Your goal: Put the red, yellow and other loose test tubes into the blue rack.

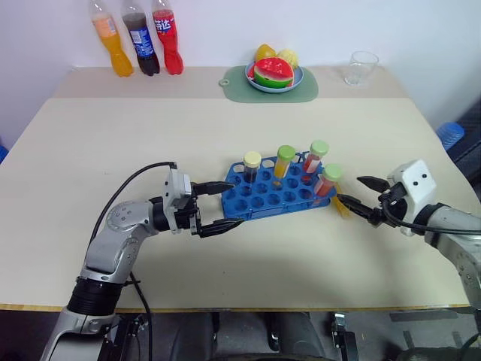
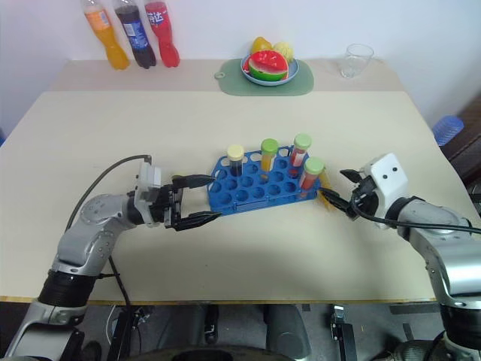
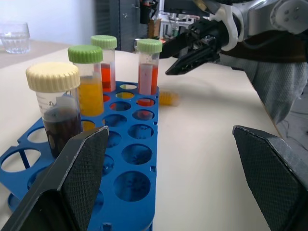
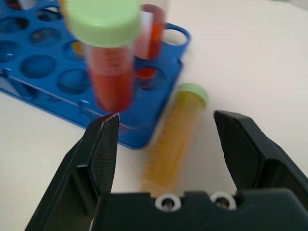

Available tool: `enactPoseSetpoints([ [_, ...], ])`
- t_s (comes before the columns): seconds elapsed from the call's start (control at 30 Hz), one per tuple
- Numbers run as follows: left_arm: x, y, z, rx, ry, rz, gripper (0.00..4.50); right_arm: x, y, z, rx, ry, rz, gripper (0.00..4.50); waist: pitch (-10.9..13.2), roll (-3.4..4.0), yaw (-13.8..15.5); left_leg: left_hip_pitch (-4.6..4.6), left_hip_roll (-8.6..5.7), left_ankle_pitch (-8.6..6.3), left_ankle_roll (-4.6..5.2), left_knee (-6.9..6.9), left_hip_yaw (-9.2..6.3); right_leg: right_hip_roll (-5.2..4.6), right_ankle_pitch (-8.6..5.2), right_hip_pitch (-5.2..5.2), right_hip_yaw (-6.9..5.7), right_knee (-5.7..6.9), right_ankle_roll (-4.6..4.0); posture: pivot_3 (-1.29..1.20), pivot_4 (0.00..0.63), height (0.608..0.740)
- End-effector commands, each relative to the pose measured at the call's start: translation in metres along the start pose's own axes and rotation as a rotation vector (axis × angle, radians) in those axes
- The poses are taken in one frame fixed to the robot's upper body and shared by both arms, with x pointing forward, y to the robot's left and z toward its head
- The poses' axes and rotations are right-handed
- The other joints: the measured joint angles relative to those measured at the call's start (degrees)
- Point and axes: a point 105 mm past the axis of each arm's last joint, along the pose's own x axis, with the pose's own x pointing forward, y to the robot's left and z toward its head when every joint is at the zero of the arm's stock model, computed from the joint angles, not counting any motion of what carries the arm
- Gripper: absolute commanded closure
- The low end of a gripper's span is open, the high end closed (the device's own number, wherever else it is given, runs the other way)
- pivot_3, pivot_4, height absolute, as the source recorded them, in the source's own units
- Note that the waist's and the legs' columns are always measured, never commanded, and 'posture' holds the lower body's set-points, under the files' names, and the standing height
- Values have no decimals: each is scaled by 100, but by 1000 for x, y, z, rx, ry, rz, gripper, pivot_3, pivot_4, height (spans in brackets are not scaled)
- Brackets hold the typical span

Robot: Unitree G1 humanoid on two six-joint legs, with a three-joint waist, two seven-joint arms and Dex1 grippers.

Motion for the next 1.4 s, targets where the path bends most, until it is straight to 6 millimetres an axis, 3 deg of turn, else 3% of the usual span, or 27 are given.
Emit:
enactPoseSetpoints([
  [0.03, -3, 0, 12, 56, -19, 5, 229, 11, 17, 19, -69, -95, 86, 1067, 0, 0, 2, 0, 0, 0, 0, 0, 0, 0, 0, 0, 0, 0, 0, 0, 150, 740],
  [0.33, -4, 0, 13, 61, -14, 9, 229, 41, 0, 28, -145, -174, 95, 1067, 1, -2, 8, 2, 0, 0, 0, 1, 3, 0, 0, 3, 0, -2, 0, 0, 150, 740],
  [0.77, -6, -2, 14, 61, -8, 21, 229, 75, -6, 44, -203, -240, 107, 1067, 1, -2, -22, 4, 1, 0, 0, 0, 6, 0, 3, 3, 0, -2, 3, 0, 150, 740],
  [1.07, -6, -1, 15, 63, -5, 24, 229, 89, -12, 54, -218, -281, 91, 1067, 2, -1, -23, 5, 1, 0, 0, -1, 9, 0, 3, 3, 0, -1, 4, 0, 150, 740],
  [1.2, -6, -1, 15, 63, -8, 25, 229, 84, -12, 51, -222, -242, 111, 1067, 2, 0, -14, 5, 2, 0, 0, -2, 8, 1, 3, 2, 0, 0, 4, 0, 150, 740],
  [1.4, -3, -1, 14, 57, -12, 19, 229, 57, -11, 34, -204, -134, 134, 1067, 2, 0, 32, 4, 1, 0, 0, -2, 9, -1, 3, 5, 0, -6, 5, 0, 150, 740],
])
